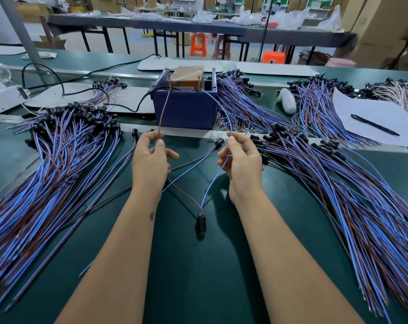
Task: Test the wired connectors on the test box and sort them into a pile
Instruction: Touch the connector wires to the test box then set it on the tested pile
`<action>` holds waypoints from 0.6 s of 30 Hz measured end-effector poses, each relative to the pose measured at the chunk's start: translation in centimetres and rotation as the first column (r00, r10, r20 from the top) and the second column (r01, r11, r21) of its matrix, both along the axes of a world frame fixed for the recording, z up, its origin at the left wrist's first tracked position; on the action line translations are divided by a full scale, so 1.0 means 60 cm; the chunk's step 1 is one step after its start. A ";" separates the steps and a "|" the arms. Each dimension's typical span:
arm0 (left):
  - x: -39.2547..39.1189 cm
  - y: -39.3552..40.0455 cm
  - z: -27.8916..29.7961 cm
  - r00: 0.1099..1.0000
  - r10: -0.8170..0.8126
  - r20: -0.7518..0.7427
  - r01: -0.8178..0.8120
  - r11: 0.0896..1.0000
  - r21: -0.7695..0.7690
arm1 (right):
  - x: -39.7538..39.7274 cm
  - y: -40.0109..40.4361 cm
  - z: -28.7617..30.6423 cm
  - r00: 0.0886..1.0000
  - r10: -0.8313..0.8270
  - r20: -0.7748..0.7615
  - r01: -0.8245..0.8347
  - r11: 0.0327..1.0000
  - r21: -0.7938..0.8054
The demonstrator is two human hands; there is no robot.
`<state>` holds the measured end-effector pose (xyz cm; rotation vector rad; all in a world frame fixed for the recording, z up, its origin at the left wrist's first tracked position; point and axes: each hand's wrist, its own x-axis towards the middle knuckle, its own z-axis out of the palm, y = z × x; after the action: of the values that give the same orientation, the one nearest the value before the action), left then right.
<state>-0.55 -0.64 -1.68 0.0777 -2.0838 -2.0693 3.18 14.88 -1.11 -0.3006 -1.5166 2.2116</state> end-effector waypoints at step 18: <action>-0.005 0.004 -0.001 1.000 -0.007 -0.016 0.007 1.000 -0.011 | 0.001 -0.004 0.000 1.000 0.006 0.005 -0.006 0.999 0.049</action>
<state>-0.85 -0.40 -1.75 0.0517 -2.0891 -2.0548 3.24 14.66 -1.11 -0.2863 -1.5739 2.1760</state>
